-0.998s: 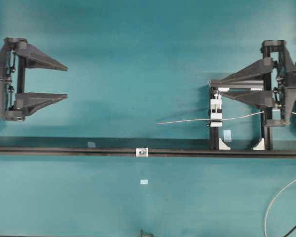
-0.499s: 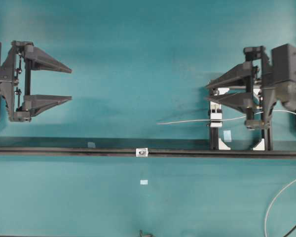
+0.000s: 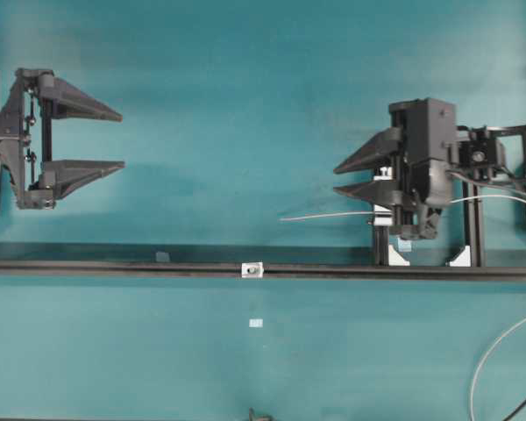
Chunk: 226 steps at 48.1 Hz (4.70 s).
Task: Insert the wire through the hole in the metal fitting marked with a red label.
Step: 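Move the right gripper toward the white wire held in the clamp, then close the right gripper on the white wire near its free end, then pull the wire out of the clamp and lower it toward the rail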
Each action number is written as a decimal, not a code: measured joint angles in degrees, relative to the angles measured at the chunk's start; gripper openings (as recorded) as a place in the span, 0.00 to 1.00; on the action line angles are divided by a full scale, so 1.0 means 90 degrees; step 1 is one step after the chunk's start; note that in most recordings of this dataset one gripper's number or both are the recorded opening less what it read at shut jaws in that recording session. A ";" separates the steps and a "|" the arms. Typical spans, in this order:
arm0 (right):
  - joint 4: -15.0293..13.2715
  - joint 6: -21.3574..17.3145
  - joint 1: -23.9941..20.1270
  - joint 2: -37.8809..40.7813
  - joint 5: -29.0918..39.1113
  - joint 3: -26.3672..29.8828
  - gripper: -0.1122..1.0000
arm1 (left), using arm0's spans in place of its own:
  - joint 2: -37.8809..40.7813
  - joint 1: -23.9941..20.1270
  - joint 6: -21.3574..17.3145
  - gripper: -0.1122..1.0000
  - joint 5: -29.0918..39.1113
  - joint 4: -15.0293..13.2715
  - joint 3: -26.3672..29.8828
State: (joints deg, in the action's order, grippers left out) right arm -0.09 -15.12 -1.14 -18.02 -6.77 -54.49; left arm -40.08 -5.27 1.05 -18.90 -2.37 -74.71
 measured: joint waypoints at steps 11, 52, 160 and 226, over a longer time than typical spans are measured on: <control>0.0010 -0.0020 0.0000 0.0479 0.0010 0.0195 0.50 | 0.0225 0.0000 0.0000 0.69 -0.0010 -0.0010 0.0000; 0.0107 -0.0391 -0.0313 0.1602 -0.0410 0.0303 0.50 | 0.1592 0.0000 0.0010 0.69 -0.0811 -0.0010 0.0273; -0.0273 -0.0391 -0.0400 0.2275 -0.0342 0.0586 0.09 | 0.1602 0.0000 0.0010 0.68 -0.0811 -0.0010 0.0283; -0.0283 -0.0479 -0.0264 0.0039 -0.0059 -0.0342 0.09 | 0.0752 0.0332 0.0312 0.69 -0.0234 -0.0049 0.0840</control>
State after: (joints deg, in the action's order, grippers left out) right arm -2.64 -19.42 -3.52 -17.67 -7.29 -57.57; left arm -33.31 -2.29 3.87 -21.01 -2.81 -67.15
